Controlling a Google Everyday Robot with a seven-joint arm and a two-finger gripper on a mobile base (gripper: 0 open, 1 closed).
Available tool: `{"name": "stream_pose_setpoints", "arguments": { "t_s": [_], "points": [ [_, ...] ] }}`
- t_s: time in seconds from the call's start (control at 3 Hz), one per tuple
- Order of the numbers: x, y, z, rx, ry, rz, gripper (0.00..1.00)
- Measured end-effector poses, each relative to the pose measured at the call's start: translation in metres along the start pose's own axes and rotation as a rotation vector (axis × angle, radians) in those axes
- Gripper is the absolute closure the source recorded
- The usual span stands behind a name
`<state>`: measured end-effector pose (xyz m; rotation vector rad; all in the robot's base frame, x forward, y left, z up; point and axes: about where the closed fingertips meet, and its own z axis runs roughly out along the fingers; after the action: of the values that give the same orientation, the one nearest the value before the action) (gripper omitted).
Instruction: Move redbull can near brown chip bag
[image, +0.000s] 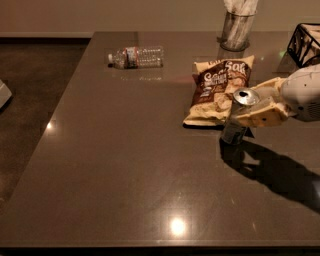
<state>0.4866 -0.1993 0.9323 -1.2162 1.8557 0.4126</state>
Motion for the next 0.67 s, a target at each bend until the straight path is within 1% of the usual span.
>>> {"name": "stream_pose_setpoints", "arguments": {
  "t_s": [0.33,0.67],
  "points": [
    [0.0059,-0.0054,0.0038,0.012,0.004,-0.005,0.59],
    [0.0114,-0.0077,0.007,0.012,0.027,-0.002,0.35]
  ]
}}
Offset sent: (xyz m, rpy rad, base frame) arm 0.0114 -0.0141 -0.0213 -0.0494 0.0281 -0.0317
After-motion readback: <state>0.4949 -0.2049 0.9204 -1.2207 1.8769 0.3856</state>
